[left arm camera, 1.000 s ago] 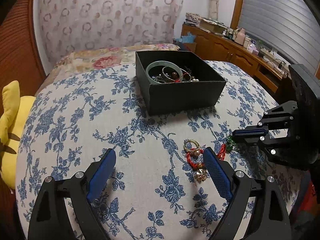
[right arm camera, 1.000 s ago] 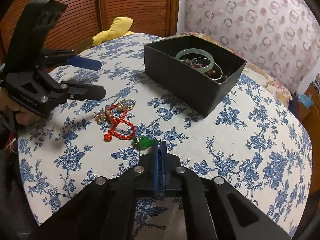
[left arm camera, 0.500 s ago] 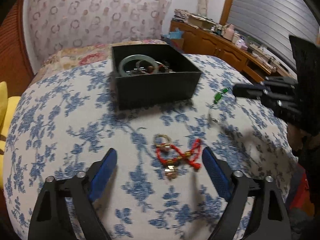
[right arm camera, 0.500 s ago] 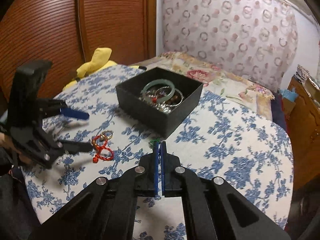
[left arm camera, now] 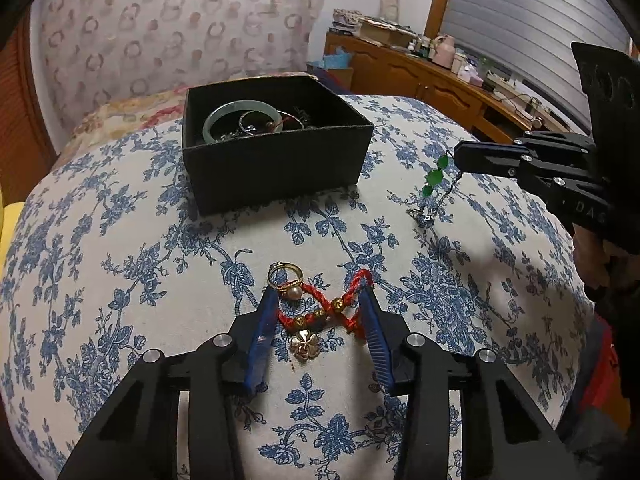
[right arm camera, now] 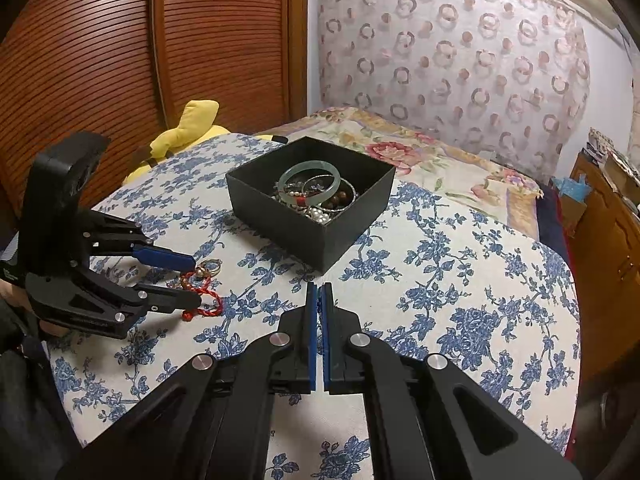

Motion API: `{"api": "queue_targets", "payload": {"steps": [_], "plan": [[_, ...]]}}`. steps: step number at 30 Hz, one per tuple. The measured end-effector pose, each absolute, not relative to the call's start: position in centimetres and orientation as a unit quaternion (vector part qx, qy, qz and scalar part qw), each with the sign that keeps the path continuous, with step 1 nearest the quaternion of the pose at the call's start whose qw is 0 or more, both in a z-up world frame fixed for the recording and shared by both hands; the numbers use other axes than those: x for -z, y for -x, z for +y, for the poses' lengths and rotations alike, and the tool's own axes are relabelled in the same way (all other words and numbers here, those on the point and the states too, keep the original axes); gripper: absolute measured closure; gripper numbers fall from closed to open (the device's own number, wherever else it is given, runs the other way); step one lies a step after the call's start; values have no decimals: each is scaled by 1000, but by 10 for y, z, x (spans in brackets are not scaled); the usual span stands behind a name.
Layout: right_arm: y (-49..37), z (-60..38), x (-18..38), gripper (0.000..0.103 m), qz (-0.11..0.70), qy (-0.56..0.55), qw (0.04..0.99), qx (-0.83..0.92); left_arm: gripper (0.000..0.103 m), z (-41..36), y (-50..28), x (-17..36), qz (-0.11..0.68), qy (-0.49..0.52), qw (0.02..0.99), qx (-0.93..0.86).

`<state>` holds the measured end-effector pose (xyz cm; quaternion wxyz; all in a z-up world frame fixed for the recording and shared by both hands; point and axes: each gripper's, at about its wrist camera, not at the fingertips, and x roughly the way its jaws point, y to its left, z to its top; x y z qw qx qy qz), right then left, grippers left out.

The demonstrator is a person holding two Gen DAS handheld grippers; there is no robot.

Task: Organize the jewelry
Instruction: 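Grasp the green bead pendant with the right tool while the left grasps the red-beaded charm, then carry both pieces into the black box and open both tools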

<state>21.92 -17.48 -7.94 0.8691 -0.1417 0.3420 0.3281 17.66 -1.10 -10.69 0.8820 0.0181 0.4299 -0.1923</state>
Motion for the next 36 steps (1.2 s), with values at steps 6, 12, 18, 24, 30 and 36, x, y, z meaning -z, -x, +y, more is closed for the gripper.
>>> {"api": "queue_targets", "payload": {"steps": [6,12,18,24,30,36], "plan": [[-217,-173,81,100,342,141,869,-330,72,-10,-177,107,425,-28,885,188],[-217,-174,82,100,343,141,869,-328,96,-10,-177,106,420,-31,887,189],[-214,-177,80,100,341,139,871,-327,97,-8,-171,98,418,-26,887,193],[-211,-177,74,100,333,139,873,-327,97,-4,-165,75,396,1,895,207],[-208,-177,71,100,330,140,874,-327,97,6,-171,50,373,30,902,215],[-207,-177,65,100,324,137,877,-327,97,12,-177,32,358,32,908,214]]}}
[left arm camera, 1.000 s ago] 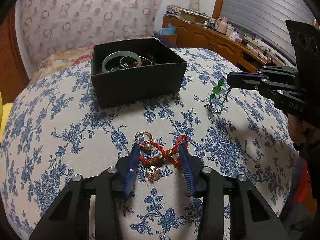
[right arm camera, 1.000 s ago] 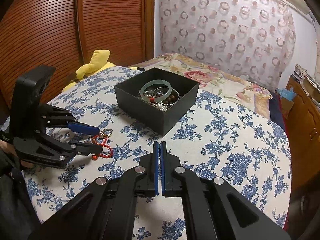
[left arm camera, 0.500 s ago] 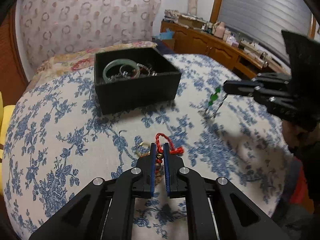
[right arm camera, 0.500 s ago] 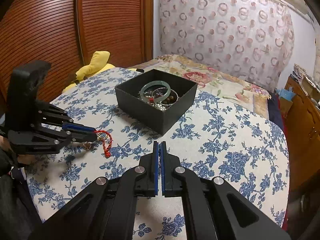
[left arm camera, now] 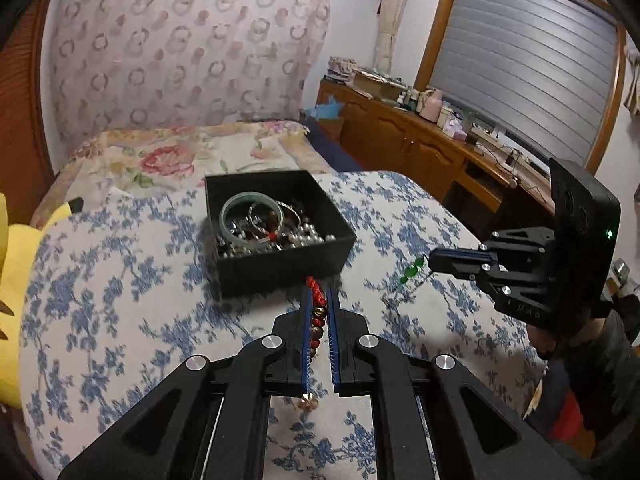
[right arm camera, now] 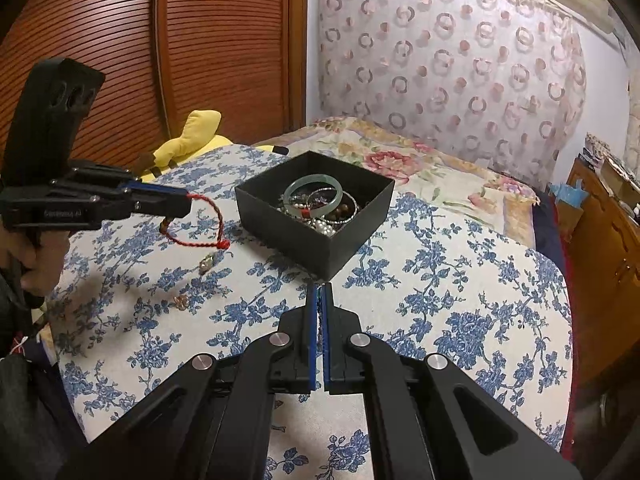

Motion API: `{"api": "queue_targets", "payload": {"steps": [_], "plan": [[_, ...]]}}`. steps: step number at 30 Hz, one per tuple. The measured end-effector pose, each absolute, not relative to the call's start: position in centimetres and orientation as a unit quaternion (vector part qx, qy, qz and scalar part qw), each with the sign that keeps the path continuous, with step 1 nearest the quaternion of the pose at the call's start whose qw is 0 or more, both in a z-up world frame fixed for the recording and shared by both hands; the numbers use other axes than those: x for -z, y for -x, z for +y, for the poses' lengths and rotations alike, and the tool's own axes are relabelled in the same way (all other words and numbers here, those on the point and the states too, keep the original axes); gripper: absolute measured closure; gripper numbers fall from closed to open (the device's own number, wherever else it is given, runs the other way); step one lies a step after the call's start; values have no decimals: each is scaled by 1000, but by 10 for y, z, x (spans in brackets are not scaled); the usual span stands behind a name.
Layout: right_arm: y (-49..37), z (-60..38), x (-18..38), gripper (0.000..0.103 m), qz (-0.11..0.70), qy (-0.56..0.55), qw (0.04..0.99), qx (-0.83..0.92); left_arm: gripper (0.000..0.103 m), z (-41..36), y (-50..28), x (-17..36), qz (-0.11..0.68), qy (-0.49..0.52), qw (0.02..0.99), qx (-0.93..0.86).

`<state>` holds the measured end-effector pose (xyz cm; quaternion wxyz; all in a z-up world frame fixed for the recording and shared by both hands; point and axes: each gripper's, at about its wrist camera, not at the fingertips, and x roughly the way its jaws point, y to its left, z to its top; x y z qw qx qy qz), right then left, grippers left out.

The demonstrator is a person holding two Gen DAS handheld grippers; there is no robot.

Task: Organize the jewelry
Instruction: 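Carry both pieces into the black box and open both tools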

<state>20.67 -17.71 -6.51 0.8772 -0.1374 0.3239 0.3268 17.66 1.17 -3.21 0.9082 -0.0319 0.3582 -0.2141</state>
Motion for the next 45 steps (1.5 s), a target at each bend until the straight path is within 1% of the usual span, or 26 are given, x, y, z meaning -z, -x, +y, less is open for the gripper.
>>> {"api": "queue_targets", "payload": {"steps": [11,17,21,25,31,40,41,42,44,45], "plan": [[-217,-166,26,100,283,132,887,-339,97,21,-194,8,336,29,920,199],[-238,-156,2,100,257,126,894,-345,97,19,-223,-8,320,17,928,189],[-255,-146,-7,100,249,118,895,-350,97,16,-243,-5,323,13,928,186],[-271,-135,-6,100,254,118,893,-354,97,13,-265,9,338,14,923,183],[-288,-119,11,100,274,124,884,-358,96,13,-279,31,355,18,918,177],[-298,-111,30,100,296,122,878,-357,96,16,-284,38,357,14,920,163],[-300,-111,32,100,298,121,877,-357,93,16,-285,37,357,13,920,161],[-301,-110,35,100,301,120,876,-357,87,16,-285,38,356,12,921,160],[-303,-109,37,100,305,120,875,-356,81,18,-285,38,355,14,921,156],[-304,-109,39,100,307,118,874,-357,80,19,-285,37,355,15,922,155]]}}
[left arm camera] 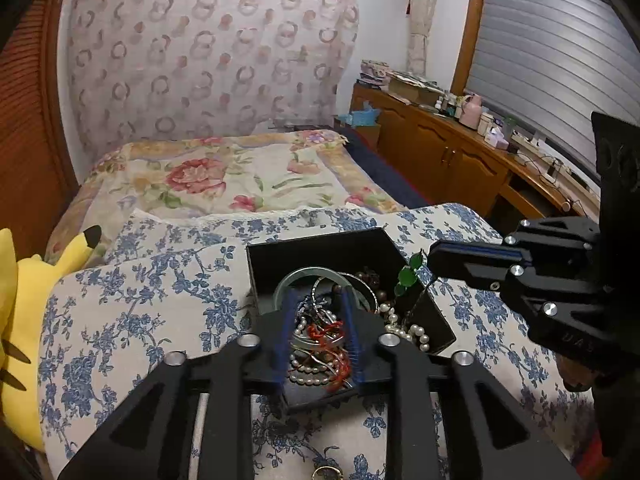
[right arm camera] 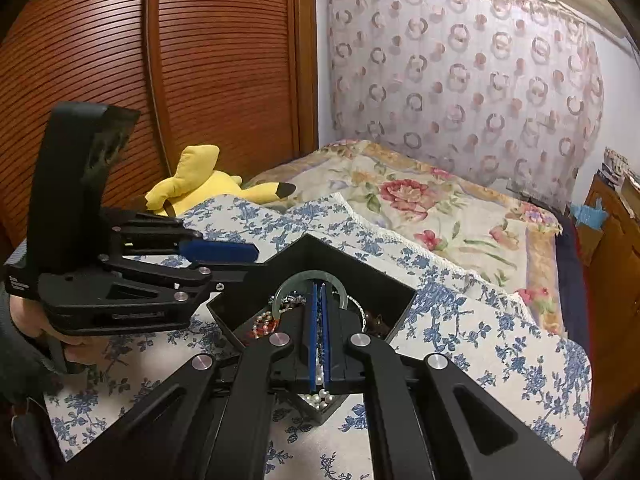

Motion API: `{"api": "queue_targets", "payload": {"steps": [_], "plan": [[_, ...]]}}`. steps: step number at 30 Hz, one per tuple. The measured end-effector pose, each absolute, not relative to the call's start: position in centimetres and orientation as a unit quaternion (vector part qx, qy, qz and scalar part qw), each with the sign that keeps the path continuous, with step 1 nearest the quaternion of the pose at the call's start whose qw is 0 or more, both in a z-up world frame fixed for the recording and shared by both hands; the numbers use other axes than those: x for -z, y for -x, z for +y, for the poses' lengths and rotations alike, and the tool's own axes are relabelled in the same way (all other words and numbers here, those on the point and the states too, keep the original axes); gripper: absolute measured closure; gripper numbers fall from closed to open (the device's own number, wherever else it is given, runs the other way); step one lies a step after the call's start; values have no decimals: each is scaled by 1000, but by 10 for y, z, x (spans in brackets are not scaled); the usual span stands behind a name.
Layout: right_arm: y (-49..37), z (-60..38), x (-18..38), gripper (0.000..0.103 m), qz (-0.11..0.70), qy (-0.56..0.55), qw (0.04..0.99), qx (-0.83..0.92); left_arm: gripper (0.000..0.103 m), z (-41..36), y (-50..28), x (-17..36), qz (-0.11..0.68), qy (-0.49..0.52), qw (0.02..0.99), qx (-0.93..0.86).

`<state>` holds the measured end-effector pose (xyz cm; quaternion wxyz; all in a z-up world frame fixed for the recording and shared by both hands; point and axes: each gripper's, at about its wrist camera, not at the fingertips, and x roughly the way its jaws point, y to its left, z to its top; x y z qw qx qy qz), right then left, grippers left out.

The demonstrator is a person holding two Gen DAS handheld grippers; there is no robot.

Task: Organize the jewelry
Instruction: 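Carry both pieces into the black box and open both tools, then withdraw both tools from the box toward the gold rings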

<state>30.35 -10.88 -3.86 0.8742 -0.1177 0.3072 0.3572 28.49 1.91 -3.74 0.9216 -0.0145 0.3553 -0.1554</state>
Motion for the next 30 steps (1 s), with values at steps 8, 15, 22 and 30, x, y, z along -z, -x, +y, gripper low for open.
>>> {"api": "queue_targets", "payload": {"steps": [8,15,22,30], "plan": [[-311,-108,41,99,316,99,873,-359,65,24,-279,34,348,17,925,154],[-307,-114,40,95,317,96,876,-351,38,37,-266,26,333,23,932,142],[-269,-119,58,73,336,85,864,-365,16,61,-241,38,333,21,937,107],[-216,-95,102,73,380,110,826,-401,16,79,-218,66,364,14,927,90]]}}
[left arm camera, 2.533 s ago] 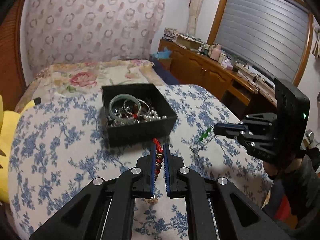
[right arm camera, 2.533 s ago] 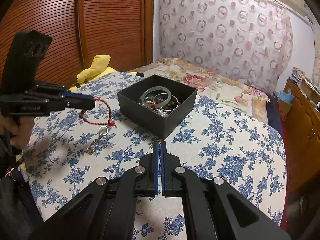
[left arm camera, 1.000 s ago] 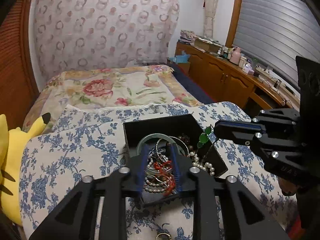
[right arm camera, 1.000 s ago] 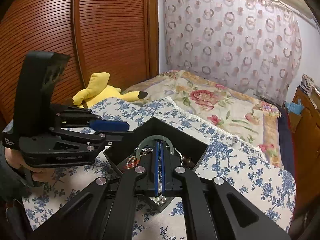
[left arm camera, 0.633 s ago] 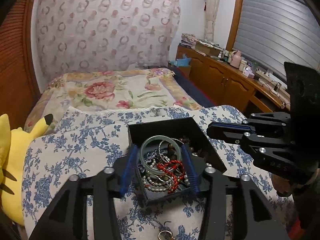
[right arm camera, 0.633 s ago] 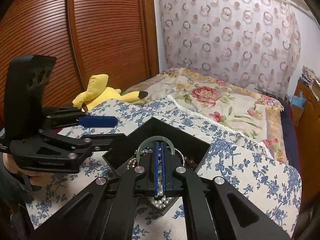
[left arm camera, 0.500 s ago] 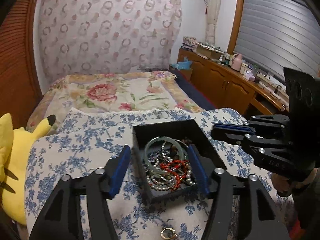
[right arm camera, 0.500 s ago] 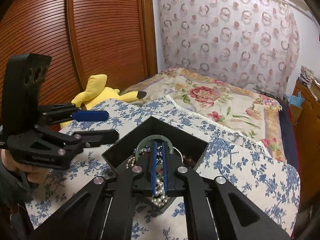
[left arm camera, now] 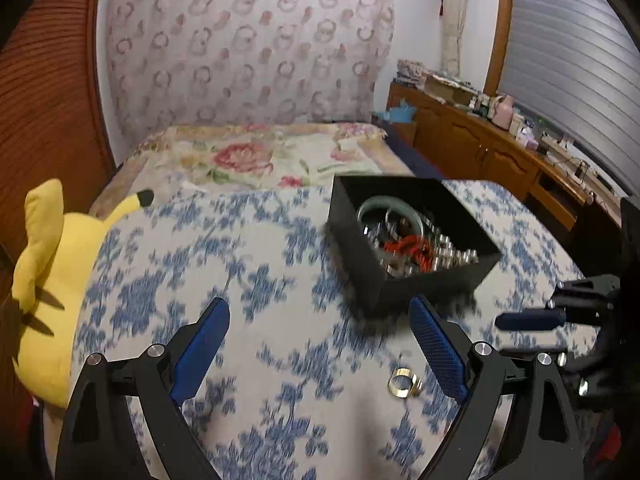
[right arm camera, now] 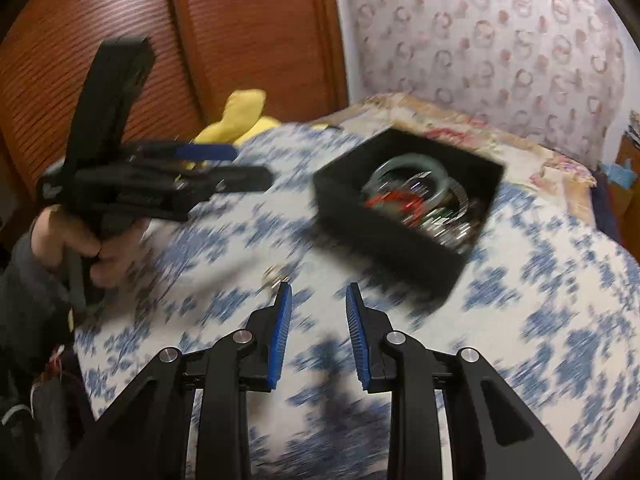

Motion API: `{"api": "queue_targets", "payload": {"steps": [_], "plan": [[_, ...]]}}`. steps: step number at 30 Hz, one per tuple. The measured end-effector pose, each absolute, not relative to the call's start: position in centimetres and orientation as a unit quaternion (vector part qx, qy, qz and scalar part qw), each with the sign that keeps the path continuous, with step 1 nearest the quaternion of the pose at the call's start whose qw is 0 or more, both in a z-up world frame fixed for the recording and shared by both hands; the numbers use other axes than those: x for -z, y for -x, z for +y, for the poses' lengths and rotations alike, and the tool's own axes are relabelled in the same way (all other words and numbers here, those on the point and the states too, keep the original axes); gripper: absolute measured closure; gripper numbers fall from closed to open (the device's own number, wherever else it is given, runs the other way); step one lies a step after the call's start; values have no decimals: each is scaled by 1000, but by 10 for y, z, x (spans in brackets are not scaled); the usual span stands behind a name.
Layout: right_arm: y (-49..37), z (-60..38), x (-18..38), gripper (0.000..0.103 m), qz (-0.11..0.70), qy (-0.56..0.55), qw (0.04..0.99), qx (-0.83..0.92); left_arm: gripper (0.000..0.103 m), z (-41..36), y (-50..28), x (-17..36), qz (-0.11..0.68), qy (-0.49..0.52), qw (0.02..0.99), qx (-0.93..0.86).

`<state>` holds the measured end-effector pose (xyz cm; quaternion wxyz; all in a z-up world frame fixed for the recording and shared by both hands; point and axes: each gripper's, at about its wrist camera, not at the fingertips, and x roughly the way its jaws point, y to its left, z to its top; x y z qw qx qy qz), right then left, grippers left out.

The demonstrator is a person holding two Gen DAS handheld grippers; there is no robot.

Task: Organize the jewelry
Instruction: 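Withdraw both tools from the box toward the gold rings, then grasp the gold flower ring with the right tool while the left grasps the pearl ring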

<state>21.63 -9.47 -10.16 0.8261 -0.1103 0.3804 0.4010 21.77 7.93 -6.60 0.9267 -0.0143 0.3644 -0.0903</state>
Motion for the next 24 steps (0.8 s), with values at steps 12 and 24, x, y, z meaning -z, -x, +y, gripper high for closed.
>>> {"api": "queue_targets", "payload": {"steps": [12,24], "plan": [[-179,-60,125,73,404,163,794,-424,16,85,-178,84,382,18,920,80],[-171,-62,127,87,386,202,803,-406,16,80,-174,96,400,16,913,77]]}}
